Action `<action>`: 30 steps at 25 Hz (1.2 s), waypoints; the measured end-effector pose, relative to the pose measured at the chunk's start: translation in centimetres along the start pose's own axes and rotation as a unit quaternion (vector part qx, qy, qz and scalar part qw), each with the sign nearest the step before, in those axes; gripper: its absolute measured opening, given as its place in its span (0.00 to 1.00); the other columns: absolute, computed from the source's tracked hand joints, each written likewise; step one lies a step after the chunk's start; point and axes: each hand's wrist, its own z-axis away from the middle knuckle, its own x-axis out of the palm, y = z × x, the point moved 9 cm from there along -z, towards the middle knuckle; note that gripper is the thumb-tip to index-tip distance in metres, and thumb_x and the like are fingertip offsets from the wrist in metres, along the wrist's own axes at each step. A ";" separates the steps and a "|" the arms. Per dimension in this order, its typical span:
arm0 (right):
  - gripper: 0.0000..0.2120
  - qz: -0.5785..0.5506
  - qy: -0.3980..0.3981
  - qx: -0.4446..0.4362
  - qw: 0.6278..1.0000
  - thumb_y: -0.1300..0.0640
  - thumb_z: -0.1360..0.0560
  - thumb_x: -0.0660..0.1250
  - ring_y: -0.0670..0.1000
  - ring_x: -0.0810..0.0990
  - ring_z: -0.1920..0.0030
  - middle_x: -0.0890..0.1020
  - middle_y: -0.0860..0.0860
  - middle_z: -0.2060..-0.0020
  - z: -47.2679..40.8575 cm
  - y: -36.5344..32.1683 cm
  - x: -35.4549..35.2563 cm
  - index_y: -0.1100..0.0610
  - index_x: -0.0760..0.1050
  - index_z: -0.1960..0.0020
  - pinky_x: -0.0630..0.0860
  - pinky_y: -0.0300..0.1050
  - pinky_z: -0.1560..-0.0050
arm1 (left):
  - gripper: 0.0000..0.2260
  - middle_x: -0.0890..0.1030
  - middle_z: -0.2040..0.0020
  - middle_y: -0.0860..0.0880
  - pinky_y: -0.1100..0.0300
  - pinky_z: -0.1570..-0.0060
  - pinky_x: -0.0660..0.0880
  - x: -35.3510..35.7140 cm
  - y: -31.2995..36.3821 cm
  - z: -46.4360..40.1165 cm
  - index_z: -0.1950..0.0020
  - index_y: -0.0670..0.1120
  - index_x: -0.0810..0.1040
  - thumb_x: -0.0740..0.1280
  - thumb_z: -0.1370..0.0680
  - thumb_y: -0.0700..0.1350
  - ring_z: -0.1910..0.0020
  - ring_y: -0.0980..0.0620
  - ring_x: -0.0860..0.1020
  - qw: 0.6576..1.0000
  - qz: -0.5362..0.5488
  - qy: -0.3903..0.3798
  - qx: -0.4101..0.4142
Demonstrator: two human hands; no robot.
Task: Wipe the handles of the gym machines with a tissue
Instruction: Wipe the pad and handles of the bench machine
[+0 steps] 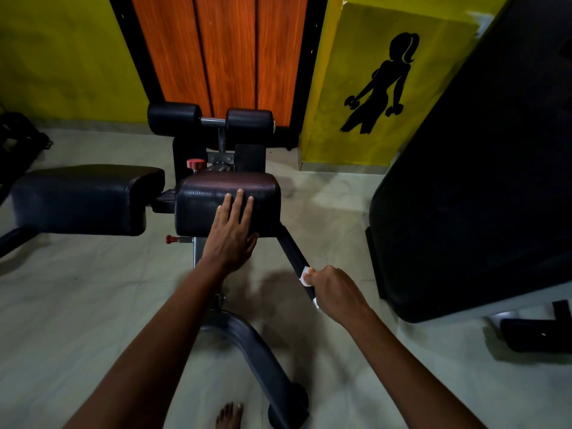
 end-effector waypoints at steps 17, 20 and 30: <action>0.10 -0.114 0.048 0.062 0.990 0.56 0.22 0.63 0.55 0.82 0.56 0.83 0.57 0.52 -0.3 2.3 -0.6 0.54 0.81 0.45 0.77 0.43 0.58 | 0.34 0.52 0.22 0.38 0.40 0.27 0.49 -0.5 0.1 0.5 0.23 0.42 0.56 0.67 0.24 0.52 0.24 0.37 0.50 0.999 -0.036 0.008 0.013; 0.12 -0.138 0.085 0.084 0.983 0.60 0.24 0.62 0.59 0.81 0.53 0.83 0.58 0.51 -3.8 2.6 -1.3 0.54 0.81 0.45 0.75 0.45 0.57 | 0.32 0.55 0.23 0.37 0.40 0.28 0.50 -0.6 -0.2 -0.2 0.25 0.41 0.62 0.68 0.25 0.51 0.24 0.37 0.52 0.998 -0.044 0.036 0.028; 0.12 0.004 0.061 0.057 0.996 0.67 0.28 0.61 0.61 0.81 0.55 0.81 0.62 0.56 -13.7 2.1 -0.2 0.61 0.80 0.49 0.73 0.47 0.61 | 0.28 0.59 0.24 0.38 0.42 0.27 0.55 0.3 -1.1 -1.0 0.26 0.43 0.59 0.61 0.23 0.54 0.25 0.38 0.57 0.992 -0.054 0.087 0.072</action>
